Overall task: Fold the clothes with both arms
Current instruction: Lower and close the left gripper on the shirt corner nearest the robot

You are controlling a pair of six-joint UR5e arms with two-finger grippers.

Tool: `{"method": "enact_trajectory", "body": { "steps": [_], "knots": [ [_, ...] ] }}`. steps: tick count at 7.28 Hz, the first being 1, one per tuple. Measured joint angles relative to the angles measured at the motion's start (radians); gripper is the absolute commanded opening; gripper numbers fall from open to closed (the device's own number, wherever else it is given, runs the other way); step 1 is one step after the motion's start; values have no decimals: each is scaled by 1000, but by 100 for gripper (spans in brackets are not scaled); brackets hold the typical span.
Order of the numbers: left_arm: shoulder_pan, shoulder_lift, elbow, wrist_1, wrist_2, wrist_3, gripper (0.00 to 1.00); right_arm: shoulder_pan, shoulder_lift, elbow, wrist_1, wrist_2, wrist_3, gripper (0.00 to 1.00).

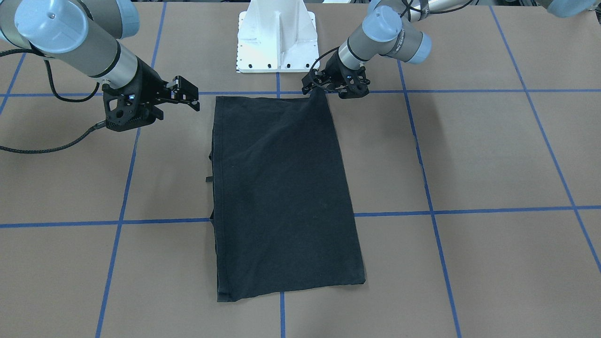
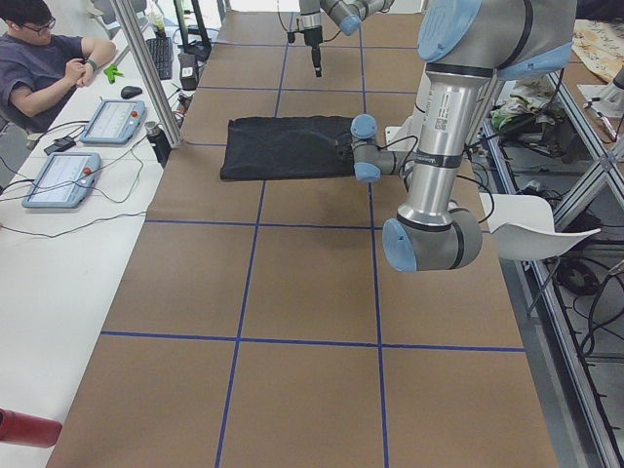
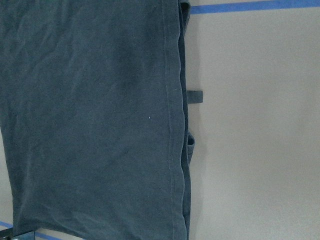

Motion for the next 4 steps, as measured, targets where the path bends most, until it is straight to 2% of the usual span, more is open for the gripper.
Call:
{"method": "enact_trajectory", "body": {
  "steps": [2,4],
  "knots": [
    [0,-1,-1,0,0,-1,71,0,1,-1,0,-1,0,100],
    [-2,-1,-3,0,0,-2,71,0,1,-1,0,0,0,100]
  ]
}}
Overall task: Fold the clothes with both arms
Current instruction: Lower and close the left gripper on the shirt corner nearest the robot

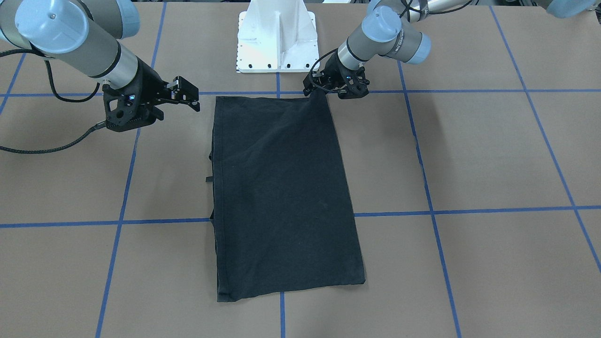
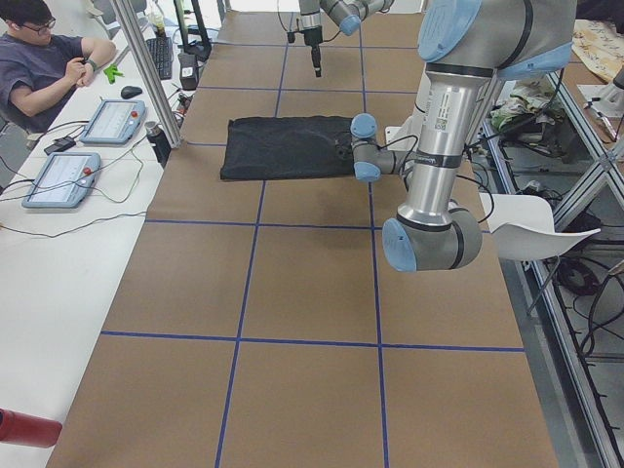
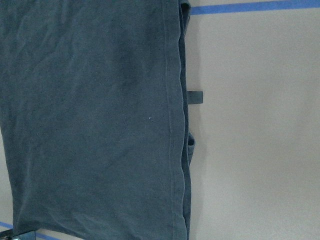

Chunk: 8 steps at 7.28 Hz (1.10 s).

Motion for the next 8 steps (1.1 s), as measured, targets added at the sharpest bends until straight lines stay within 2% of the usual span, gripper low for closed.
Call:
{"method": "enact_trajectory", "body": {
  "steps": [3,4,5,7,8],
  "knots": [
    [-5,0,3,0,0,1,71,0,0,-1,0,0,0,100],
    [-7,1,4,0,1,1,69,0,0,-1,0,0,0,100],
    [-8,1,5,0,3,1,48,0,0,-1,0,-1,0,100],
    [-9,1,7,0,4,2,0,-1,0,-2,0,-2,0,100],
    [-9,2,8,0,5,1,0,-1,0,-2,0,-1,0,100]
  ]
}}
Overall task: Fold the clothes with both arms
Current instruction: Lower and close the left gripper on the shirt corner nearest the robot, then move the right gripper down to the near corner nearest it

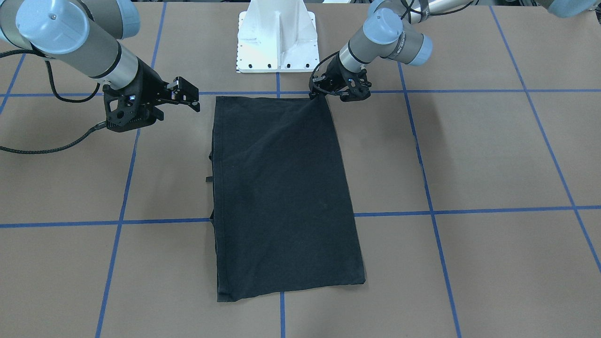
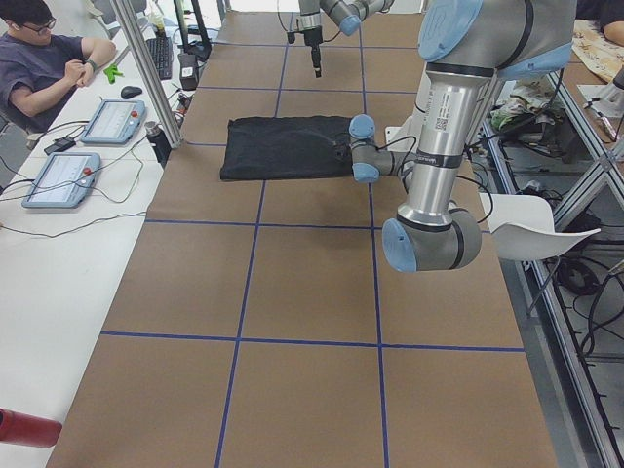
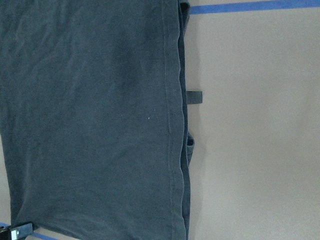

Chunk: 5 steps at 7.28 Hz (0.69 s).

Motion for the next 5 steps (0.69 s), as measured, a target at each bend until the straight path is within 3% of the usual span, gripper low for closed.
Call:
{"method": "enact_trajectory", "body": {
  "steps": [3,5],
  "knots": [
    [-9,-1,-22,0,-2,-41,0,-10,-1,3,1,-7,11,100],
    [-16,-1,-43,1,-3,-60,0,-77,19,11,2,-72,126,100]
  ]
}}
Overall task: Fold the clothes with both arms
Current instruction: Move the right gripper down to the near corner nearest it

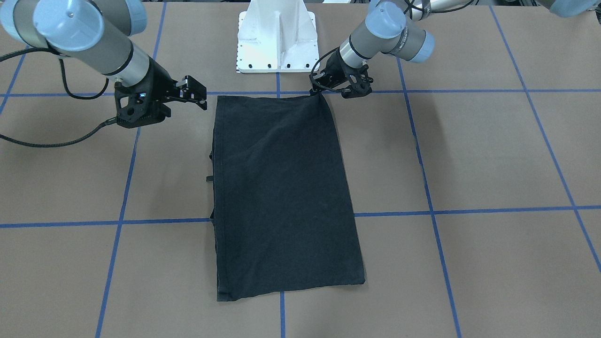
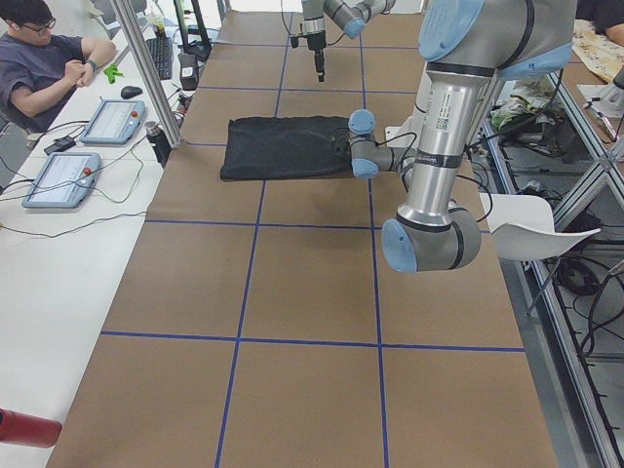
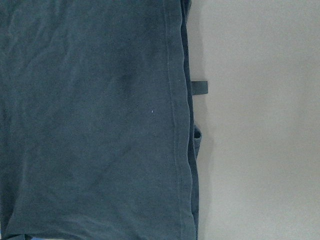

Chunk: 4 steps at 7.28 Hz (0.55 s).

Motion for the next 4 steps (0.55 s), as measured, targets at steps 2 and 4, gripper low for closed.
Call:
{"method": "enact_trajectory", "body": {
  "steps": [2,4],
  "knots": [
    [-2,0,-7,0,0,-4,0,-112,27,1,-6,-105,122,100],
    [-4,0,-10,1,0,-4,0,-221,30,-4,-36,-222,161,100]
  ]
}}
